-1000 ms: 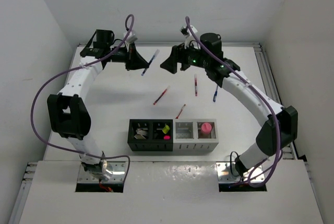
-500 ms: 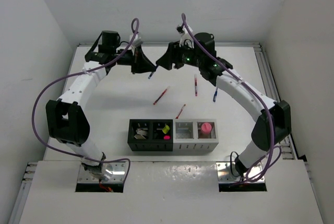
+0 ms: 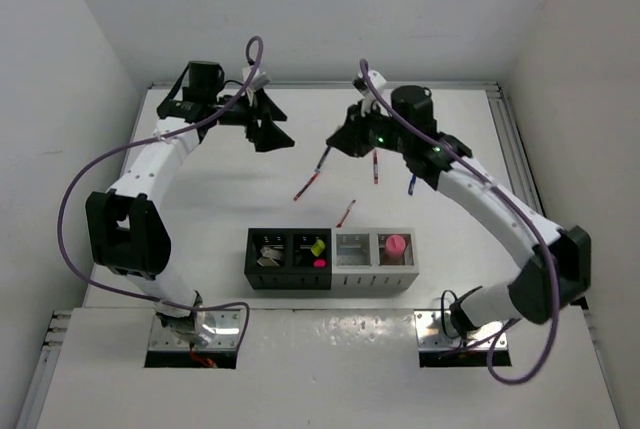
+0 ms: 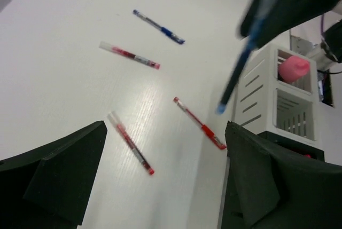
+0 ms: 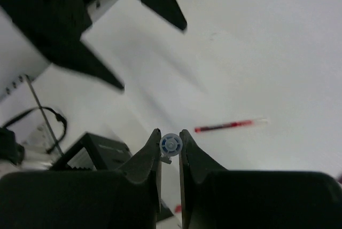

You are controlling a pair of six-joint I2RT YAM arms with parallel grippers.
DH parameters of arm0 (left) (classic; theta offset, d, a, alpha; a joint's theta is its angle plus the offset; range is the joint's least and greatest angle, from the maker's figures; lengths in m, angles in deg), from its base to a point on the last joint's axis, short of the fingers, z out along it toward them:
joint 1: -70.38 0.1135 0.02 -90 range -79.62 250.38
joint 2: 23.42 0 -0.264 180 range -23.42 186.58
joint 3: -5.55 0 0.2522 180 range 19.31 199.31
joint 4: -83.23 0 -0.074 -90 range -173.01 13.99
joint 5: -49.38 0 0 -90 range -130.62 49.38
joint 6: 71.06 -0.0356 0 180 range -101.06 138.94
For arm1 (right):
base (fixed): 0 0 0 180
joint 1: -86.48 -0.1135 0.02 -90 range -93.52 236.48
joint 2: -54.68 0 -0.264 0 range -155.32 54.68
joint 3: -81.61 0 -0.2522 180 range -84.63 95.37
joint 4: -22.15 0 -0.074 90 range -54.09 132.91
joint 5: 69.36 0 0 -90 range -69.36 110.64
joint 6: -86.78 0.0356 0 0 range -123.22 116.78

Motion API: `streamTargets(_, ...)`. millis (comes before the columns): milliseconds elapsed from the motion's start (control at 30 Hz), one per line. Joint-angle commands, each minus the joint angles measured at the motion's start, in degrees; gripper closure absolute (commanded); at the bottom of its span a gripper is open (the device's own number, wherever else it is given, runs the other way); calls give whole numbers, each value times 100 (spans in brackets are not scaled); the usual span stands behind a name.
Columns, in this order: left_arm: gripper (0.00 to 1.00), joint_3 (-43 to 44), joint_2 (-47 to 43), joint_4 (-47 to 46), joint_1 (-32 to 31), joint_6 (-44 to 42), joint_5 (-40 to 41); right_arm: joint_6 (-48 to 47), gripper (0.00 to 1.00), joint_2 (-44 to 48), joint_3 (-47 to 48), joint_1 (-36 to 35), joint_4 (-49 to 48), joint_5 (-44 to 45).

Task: Sort the stationery into containers
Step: Place the pen in the storage box.

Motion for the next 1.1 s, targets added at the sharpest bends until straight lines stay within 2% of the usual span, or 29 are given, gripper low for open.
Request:
streamTargets(0,0,90,-191,-121,402,-13,185,-1187,100,1026,-565,64,440,-19)
streamTargets(100,0,265,89,-174,587,14,327,-1918,100,2026,-1276,-129,1063,-142)
streamTargets(233,0,573,502,-95,535,41,686,-2647,100,2687,-1743,-541,1609,-186)
streamTargets(433,0,846,1004,63,245,76,1187,-3008,100,2856,-2104,-805,1821,-283)
streamTargets(667,0,1197,1487,686,-71,-469,1873,-3536,100,2804,-2552,-1166,1725,-301)
streamTargets(767,0,1145,1750,529,-194,-372,2339,-3581,98,2734,-2675,-1228,1804,-301)
streamTargets(800,0,1154,1804,477,-291,-372,2548,-3650,95,2716,-2693,-1245,1917,-309)
streamTargets(833,0,1171,1848,459,-344,-381,2733,-3694,88,2707,-2728,-1263,1979,-310)
streamTargets(867,0,1171,1987,467,-405,-451,2892,-3721,61,2698,-2746,-1254,2023,-310)
streamTargets(900,0,1293,2067,668,-545,-634,3059,-3695,48,2707,-2807,-1263,2076,-301)
streamTargets(933,0,1355,2164,791,-607,-871,3121,-3669,40,2716,-2816,-1254,2085,-240)
streamTargets(967,0,1356,2260,810,-669,-839,3252,-3642,34,2733,-2834,-1263,2094,-196)
streamTargets(1067,0,1154,2314,530,-915,-575,4113,-3642,33,2803,-2790,-1254,2129,67)
